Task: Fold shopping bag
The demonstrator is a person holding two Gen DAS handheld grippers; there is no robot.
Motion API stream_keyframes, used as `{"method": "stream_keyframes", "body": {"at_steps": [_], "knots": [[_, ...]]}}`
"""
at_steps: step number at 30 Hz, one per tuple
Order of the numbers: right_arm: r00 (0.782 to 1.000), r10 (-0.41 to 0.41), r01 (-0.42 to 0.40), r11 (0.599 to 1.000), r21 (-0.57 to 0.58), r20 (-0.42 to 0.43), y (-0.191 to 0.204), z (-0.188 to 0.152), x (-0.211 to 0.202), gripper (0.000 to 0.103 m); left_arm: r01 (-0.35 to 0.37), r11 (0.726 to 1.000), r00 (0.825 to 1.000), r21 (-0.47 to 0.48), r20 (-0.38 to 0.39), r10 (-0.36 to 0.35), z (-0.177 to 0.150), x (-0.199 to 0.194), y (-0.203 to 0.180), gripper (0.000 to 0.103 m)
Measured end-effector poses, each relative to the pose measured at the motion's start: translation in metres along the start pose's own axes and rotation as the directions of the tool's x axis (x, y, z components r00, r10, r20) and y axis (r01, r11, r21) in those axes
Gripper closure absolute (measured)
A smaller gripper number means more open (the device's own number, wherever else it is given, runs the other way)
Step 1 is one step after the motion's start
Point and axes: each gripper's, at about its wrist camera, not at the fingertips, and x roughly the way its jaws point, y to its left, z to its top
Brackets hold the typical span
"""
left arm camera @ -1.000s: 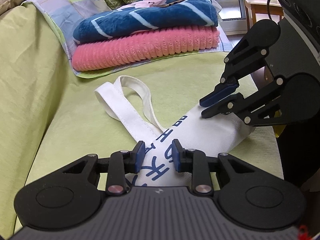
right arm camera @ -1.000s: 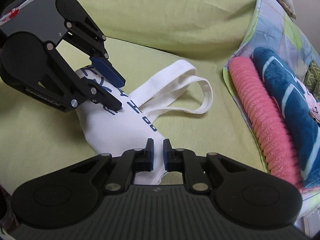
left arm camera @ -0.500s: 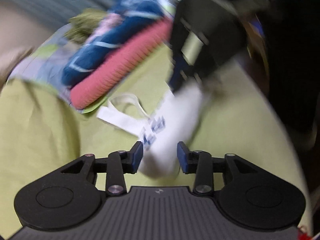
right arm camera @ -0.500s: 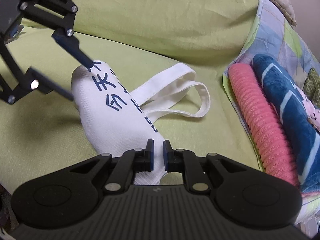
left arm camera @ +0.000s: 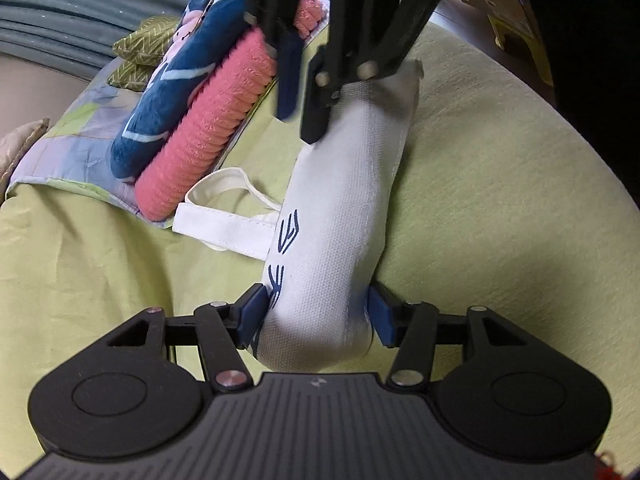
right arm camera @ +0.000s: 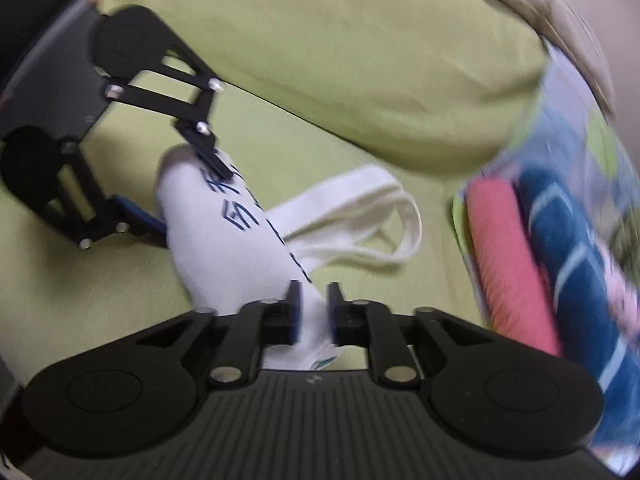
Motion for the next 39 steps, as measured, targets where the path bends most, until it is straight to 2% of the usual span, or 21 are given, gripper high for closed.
{"method": "stream_keyframes", "body": {"at_steps": [2,4,7,10,13,16,20,24,27,29,30,32,34,37,39], "knots": [[0.997,0.068,-0.066,0.997,-0.046,0.028,-0.002,0.000,-0.012,0.046,0.000,1.000,1.000,-0.005,0.005,0.000,-0.002,-0.001,0.001,0.046],[0.991,0.134,-0.131,0.987,-0.096,0.028,-0.003,-0.002,-0.021,0.039,0.001,1.000,1.000,-0.008,0.010,-0.001,-0.004,-0.001,0.001,0.046],[0.987,0.157,-0.157,0.962,-0.224,-0.018,0.009,-0.014,-0.016,0.040,0.009,1.000,1.000,-0.009,0.018,-0.009,-0.006,-0.002,0.002,0.046],[0.998,0.066,-0.065,0.926,-0.371,-0.010,0.025,-0.027,-0.001,0.041,0.022,1.000,0.999,-0.008,0.028,-0.021,-0.007,-0.001,0.005,0.046],[0.999,0.049,-0.037,0.911,-0.411,0.017,0.030,-0.033,0.013,0.044,0.045,0.999,0.998,-0.013,0.039,-0.045,-0.010,-0.001,0.008,0.046],[0.998,0.060,-0.049,0.928,-0.368,0.017,0.025,-0.031,0.024,0.047,0.080,0.995,0.995,-0.052,0.055,-0.077,-0.014,0.004,0.016,0.046],[0.991,0.126,-0.130,0.978,-0.164,-0.034,0.004,-0.015,0.032,0.047,0.173,0.970,0.984,-0.171,0.073,-0.163,-0.017,0.008,0.039,0.046],[0.973,0.208,-0.209,0.978,-0.008,-0.096,-0.010,-0.003,0.029,0.049,0.254,0.941,0.967,-0.226,0.075,-0.243,-0.017,0.005,0.054,0.045],[0.949,0.290,-0.281,0.956,0.087,-0.120,-0.016,-0.003,0.019,0.049,0.320,0.917,0.947,-0.238,0.095,-0.306,-0.019,-0.011,0.054,0.045],[0.923,0.363,-0.342,0.926,0.159,-0.128,-0.014,-0.005,0.008,0.049,0.363,0.903,0.932,-0.228,0.106,-0.348,-0.020,-0.027,0.048,0.045],[0.907,0.401,-0.374,0.907,0.195,-0.129,-0.014,-0.006,0.003,0.049,0.384,0.897,0.923,-0.219,0.111,-0.368,-0.021,-0.034,0.045,0.045],[0.860,0.493,-0.445,0.851,0.280,-0.132,-0.015,-0.010,-0.005,0.049,0.418,0.886,0.908,-0.201,0.119,-0.402,-0.021,-0.047,0.040,0.045],[0.813,0.568,-0.493,0.788,0.370,-0.127,-0.020,-0.014,-0.005,0.049,0.421,0.885,0.907,-0.201,0.122,-0.403,-0.022,-0.048,0.039,0.045],[0.767,0.631,-0.507,0.706,0.494,-0.114,-0.035,-0.018,0.006,0.049,0.414,0.886,0.910,-0.208,0.106,-0.400,-0.019,-0.039,0.042,0.044],[0.732,0.674,-0.505,0.637,0.582,-0.102,-0.047,-0.022,0.017,0.049,0.413,0.886,0.911,-0.212,0.099,-0.401,-0.017,-0.032,0.047,0.042]]}}
